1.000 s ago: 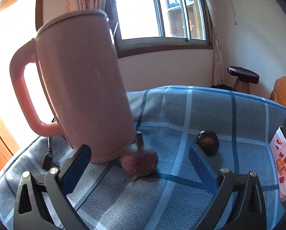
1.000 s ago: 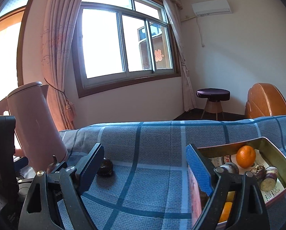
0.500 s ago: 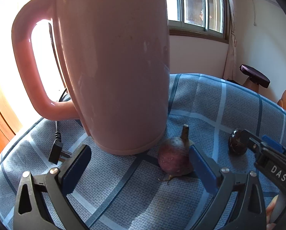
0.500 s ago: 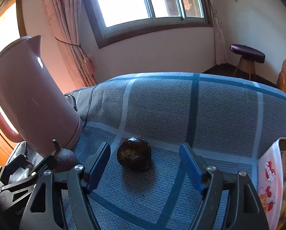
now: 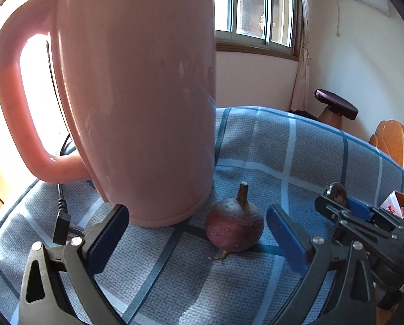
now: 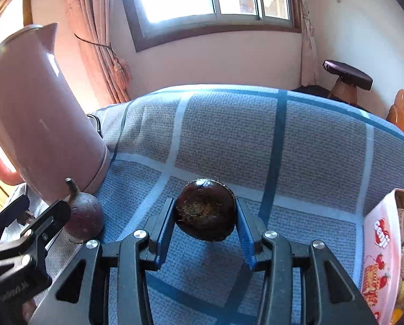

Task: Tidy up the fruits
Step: 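Grasp the dark brown round fruit with the right tool while the left tool grasps the purple-red fruit, then lift both held fruits off the cloth and carry them toward the tin, then lower the purple-red fruit and the dark brown fruit into the tin with both tools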

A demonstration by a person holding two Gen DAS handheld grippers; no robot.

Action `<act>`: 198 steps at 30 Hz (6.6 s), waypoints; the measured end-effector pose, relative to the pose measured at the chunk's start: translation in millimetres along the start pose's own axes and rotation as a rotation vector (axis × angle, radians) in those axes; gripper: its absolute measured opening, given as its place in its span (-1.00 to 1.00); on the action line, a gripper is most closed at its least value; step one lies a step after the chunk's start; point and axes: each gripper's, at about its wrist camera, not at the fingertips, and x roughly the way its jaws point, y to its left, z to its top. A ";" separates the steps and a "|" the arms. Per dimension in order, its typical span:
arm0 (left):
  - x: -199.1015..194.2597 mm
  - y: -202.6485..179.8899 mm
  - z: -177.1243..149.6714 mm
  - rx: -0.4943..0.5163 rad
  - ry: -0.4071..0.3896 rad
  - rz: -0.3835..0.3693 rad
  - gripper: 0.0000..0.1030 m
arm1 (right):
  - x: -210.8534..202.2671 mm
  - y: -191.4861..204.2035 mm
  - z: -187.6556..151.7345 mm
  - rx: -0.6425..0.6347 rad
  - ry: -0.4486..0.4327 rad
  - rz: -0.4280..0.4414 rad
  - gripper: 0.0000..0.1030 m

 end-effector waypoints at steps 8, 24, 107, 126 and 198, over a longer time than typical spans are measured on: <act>9.8 -29.2 2.9 0.074 -0.019 0.014 1.00 | -32.5 -5.9 -14.8 0.028 -0.068 -0.012 -0.11; 44.2 -48.7 -8.5 0.109 0.179 0.011 0.10 | -46.4 4.5 -27.1 0.003 -0.081 -0.031 -0.11; -85.2 -81.7 -64.6 0.068 -0.180 0.038 0.05 | -143.9 -28.3 -79.0 -0.055 -0.326 -0.155 -0.11; -103.1 -128.1 -80.6 0.132 -0.190 -0.015 0.05 | -168.7 -67.7 -92.1 -0.056 -0.343 -0.211 -0.11; -129.3 -299.8 -105.3 0.316 -0.201 -0.314 0.05 | -216.0 -212.2 -99.8 0.054 -0.372 -0.390 -0.11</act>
